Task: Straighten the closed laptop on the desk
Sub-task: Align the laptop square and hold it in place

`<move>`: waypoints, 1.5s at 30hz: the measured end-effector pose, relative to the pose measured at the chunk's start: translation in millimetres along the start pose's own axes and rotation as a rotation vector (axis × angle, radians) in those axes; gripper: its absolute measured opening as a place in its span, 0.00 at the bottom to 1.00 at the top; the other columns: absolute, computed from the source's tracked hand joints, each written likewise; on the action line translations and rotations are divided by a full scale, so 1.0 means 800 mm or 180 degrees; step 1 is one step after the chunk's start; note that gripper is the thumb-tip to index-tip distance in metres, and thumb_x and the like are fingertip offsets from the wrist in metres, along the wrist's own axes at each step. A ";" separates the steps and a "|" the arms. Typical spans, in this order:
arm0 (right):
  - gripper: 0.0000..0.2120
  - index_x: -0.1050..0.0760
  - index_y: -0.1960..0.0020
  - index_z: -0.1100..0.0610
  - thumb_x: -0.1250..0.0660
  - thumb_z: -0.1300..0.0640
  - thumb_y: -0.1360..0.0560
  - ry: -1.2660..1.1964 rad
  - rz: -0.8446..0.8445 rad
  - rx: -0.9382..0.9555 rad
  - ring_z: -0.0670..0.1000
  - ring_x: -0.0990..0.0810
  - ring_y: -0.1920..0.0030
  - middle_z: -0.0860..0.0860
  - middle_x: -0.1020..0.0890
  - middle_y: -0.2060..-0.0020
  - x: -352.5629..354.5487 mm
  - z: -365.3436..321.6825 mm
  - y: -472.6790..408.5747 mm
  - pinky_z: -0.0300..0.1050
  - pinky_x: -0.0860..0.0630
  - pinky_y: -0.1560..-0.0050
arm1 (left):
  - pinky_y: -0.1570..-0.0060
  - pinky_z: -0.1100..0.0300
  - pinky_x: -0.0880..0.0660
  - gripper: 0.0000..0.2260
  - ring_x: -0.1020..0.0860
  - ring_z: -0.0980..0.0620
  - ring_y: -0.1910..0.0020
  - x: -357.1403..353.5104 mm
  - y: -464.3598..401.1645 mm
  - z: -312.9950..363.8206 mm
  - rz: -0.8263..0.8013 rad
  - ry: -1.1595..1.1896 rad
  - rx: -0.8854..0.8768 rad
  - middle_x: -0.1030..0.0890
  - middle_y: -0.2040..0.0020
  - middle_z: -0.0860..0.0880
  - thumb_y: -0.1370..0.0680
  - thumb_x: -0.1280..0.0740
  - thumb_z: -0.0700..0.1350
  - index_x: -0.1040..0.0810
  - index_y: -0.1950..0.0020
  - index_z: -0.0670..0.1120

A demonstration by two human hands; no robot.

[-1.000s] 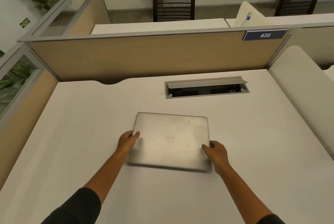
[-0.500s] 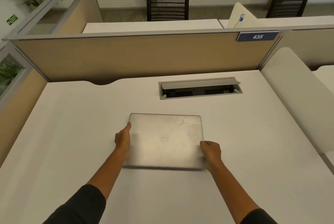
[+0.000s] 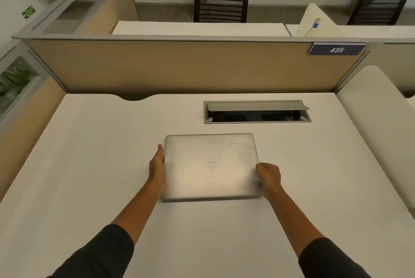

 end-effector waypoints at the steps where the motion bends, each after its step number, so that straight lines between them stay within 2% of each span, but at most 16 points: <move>1: 0.17 0.44 0.68 0.51 0.41 0.65 0.28 0.0025 0.0006 -0.0006 0.52 0.45 0.64 0.51 0.42 0.69 0.000 -0.003 -0.001 0.48 0.49 0.63 | 0.44 0.45 0.19 0.42 0.16 0.40 0.51 -0.002 0.002 0.003 0.0035 0.0015 -0.0002 0.13 0.40 0.37 0.30 0.37 0.77 0.13 0.40 0.42; 3: 0.16 0.44 0.68 0.51 0.42 0.66 0.28 0.0070 0.0018 -0.0011 0.52 0.45 0.64 0.51 0.42 0.69 0.000 -0.007 -0.004 0.49 0.49 0.63 | 0.36 0.40 0.19 0.42 0.16 0.38 0.46 -0.006 0.002 0.006 0.0028 0.0069 -0.0049 0.13 0.37 0.37 0.29 0.38 0.76 0.14 0.36 0.42; 5: 0.15 0.43 0.67 0.52 0.43 0.66 0.28 0.0089 0.0016 -0.0022 0.52 0.44 0.64 0.53 0.40 0.67 -0.001 -0.009 -0.006 0.49 0.48 0.63 | 0.32 0.38 0.20 0.42 0.16 0.38 0.45 -0.010 0.002 0.009 0.0037 0.0100 -0.0064 0.13 0.35 0.36 0.27 0.39 0.76 0.14 0.35 0.41; 7: 0.14 0.42 0.66 0.53 0.43 0.65 0.28 0.0106 0.0032 -0.0013 0.53 0.43 0.63 0.54 0.39 0.66 -0.002 -0.010 -0.010 0.49 0.48 0.62 | 0.34 0.41 0.20 0.44 0.16 0.38 0.46 -0.012 -0.001 0.012 0.0075 0.0123 -0.0081 0.13 0.35 0.35 0.29 0.38 0.78 0.13 0.36 0.41; 9: 0.12 0.41 0.65 0.54 0.43 0.65 0.28 0.0122 0.0028 0.0001 0.53 0.43 0.62 0.54 0.39 0.65 -0.002 -0.009 -0.013 0.49 0.47 0.62 | 0.32 0.40 0.21 0.49 0.15 0.36 0.44 -0.010 -0.009 0.011 0.0119 0.0087 -0.0080 0.13 0.35 0.35 0.34 0.38 0.81 0.14 0.36 0.41; 13: 0.12 0.41 0.66 0.54 0.43 0.66 0.28 0.0105 0.0030 0.0037 0.53 0.43 0.63 0.53 0.39 0.67 -0.003 -0.008 -0.017 0.49 0.48 0.62 | 0.29 0.35 0.21 0.51 0.16 0.32 0.33 -0.004 -0.037 0.004 0.0222 -0.0030 -0.0096 0.13 0.36 0.37 0.39 0.37 0.83 0.14 0.36 0.43; 17: 0.10 0.40 0.65 0.55 0.43 0.65 0.29 0.0108 0.0048 0.0040 0.54 0.43 0.62 0.54 0.39 0.66 -0.006 -0.005 -0.021 0.49 0.48 0.62 | 0.29 0.35 0.22 0.61 0.15 0.35 0.35 0.008 -0.084 -0.016 0.0323 -0.0011 -0.0055 0.13 0.35 0.41 0.50 0.35 0.90 0.15 0.34 0.47; 21: 0.06 0.36 0.64 0.56 0.43 0.65 0.30 0.0107 0.0052 0.0048 0.54 0.41 0.60 0.55 0.37 0.64 -0.007 0.000 -0.023 0.49 0.46 0.61 | 0.29 0.35 0.22 0.61 0.15 0.36 0.35 0.007 -0.085 -0.014 0.0313 -0.0069 -0.0094 0.13 0.36 0.42 0.50 0.37 0.90 0.15 0.33 0.47; 25: 0.05 0.35 0.64 0.56 0.44 0.65 0.31 0.0107 0.0069 0.0051 0.54 0.41 0.60 0.56 0.37 0.64 -0.008 0.001 -0.024 0.50 0.45 0.60 | 0.29 0.35 0.22 0.65 0.16 0.36 0.35 0.006 -0.090 -0.015 0.0349 -0.0053 -0.0078 0.13 0.35 0.42 0.55 0.37 0.91 0.16 0.33 0.47; 30: 0.05 0.37 0.63 0.58 0.44 0.66 0.30 0.0135 0.0059 0.0089 0.54 0.43 0.59 0.57 0.39 0.63 -0.009 0.001 -0.027 0.50 0.48 0.61 | 0.24 0.37 0.25 0.57 0.17 0.38 0.33 -0.007 -0.047 0.009 0.0306 -0.0002 -0.0067 0.14 0.32 0.43 0.39 0.41 0.86 0.19 0.27 0.44; 32: 0.05 0.37 0.63 0.58 0.44 0.66 0.30 0.0151 0.0068 0.0111 0.54 0.44 0.60 0.57 0.39 0.63 -0.009 0.002 -0.027 0.50 0.49 0.61 | 0.25 0.39 0.24 0.49 0.16 0.40 0.38 -0.015 -0.026 0.020 0.0229 -0.0046 -0.0087 0.13 0.36 0.43 0.30 0.44 0.82 0.17 0.32 0.43; 35: 0.05 0.37 0.63 0.58 0.44 0.66 0.30 0.0151 0.0072 0.0123 0.54 0.43 0.60 0.57 0.39 0.63 -0.010 0.003 -0.028 0.50 0.49 0.61 | 0.38 0.46 0.20 0.40 0.17 0.42 0.51 -0.022 -0.013 0.027 0.0144 -0.0111 -0.0115 0.14 0.47 0.42 0.18 0.48 0.75 0.15 0.38 0.42; 37: 0.05 0.37 0.62 0.58 0.43 0.66 0.30 0.0158 0.0058 0.0118 0.54 0.43 0.59 0.57 0.39 0.63 -0.011 0.003 -0.030 0.49 0.48 0.61 | 0.47 0.49 0.21 0.38 0.18 0.44 0.54 -0.022 -0.014 0.027 0.0100 -0.0105 -0.0090 0.15 0.50 0.43 0.17 0.49 0.74 0.16 0.38 0.43; 38: 0.05 0.36 0.63 0.58 0.43 0.65 0.30 0.0182 0.0047 0.0130 0.54 0.42 0.59 0.57 0.38 0.63 -0.011 0.004 -0.031 0.49 0.48 0.61 | 0.46 0.49 0.21 0.38 0.18 0.44 0.54 -0.021 -0.017 0.026 0.0094 -0.0079 -0.0091 0.15 0.49 0.43 0.17 0.49 0.74 0.16 0.38 0.43; 42: 0.05 0.35 0.63 0.57 0.43 0.65 0.30 0.0190 0.0040 0.0139 0.54 0.42 0.59 0.56 0.38 0.63 -0.010 0.006 -0.032 0.50 0.47 0.60 | 0.31 0.42 0.22 0.38 0.18 0.43 0.50 -0.018 -0.028 0.019 0.0060 -0.0048 -0.0126 0.14 0.46 0.43 0.17 0.49 0.75 0.16 0.39 0.44; 45: 0.06 0.35 0.63 0.57 0.43 0.65 0.30 0.0196 0.0048 0.0135 0.54 0.42 0.60 0.56 0.37 0.63 -0.010 0.006 -0.031 0.49 0.47 0.61 | 0.26 0.40 0.24 0.43 0.17 0.42 0.44 -0.017 -0.031 0.018 0.0045 -0.0020 -0.0132 0.14 0.42 0.43 0.21 0.47 0.78 0.16 0.34 0.43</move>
Point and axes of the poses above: each hand's wrist, its own y-axis away from the middle knuckle, its own x-axis out of the back of the hand, z = x × y, the point moved 1 cm from there along -y, towards the middle knuckle
